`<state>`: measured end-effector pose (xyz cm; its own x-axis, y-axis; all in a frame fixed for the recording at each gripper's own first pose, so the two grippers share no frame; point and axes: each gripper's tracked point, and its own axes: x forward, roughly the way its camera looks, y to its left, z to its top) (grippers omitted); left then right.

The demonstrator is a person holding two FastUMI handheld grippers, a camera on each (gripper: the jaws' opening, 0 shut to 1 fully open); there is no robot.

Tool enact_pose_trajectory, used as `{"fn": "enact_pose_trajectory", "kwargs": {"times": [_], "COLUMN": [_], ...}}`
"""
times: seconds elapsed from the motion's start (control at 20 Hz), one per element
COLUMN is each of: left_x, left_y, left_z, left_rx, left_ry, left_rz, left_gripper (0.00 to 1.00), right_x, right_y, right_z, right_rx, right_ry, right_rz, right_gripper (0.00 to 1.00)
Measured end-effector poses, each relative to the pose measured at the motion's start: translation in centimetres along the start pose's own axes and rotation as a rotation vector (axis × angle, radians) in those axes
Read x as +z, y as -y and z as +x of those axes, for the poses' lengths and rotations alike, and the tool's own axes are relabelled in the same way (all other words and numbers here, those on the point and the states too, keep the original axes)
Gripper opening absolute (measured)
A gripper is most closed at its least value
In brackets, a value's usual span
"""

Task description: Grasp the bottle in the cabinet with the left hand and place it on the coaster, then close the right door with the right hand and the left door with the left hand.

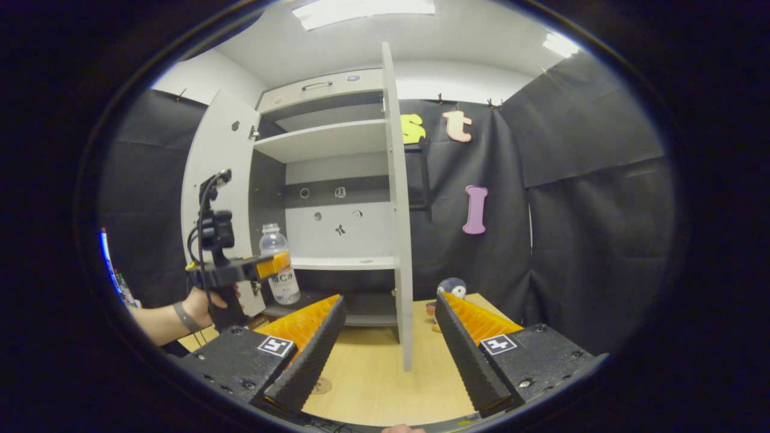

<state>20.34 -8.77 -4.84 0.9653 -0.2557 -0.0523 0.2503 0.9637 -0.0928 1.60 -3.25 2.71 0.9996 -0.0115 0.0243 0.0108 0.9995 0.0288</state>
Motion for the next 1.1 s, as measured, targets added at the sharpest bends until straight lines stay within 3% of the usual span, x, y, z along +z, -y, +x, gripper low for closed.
{"fn": "enact_pose_trajectory", "kwargs": {"times": [0.65, 0.85, 1.1], "left_x": [-14.8, -18.0, -20.4], "left_y": [4.3, 4.6, 5.6], "left_z": [-7.2, -8.0, -8.7], "left_rx": [0.033, 0.035, 0.016], "left_ry": [-0.073, -0.102, -0.105], "left_rz": [0.058, 0.085, 0.097], "left_gripper": [0.75, 0.79, 0.75], "right_x": [0.7, 1.4, 1.5], "right_y": [-2.2, -2.6, -3.3], "right_z": [-1.0, -1.2, -1.0], "right_rx": [0.038, 0.033, 0.038], "right_ry": [-0.026, -0.015, -0.034], "right_rz": [-0.014, -0.051, -0.067], "right_gripper": [0.98, 0.98, 0.98]}}
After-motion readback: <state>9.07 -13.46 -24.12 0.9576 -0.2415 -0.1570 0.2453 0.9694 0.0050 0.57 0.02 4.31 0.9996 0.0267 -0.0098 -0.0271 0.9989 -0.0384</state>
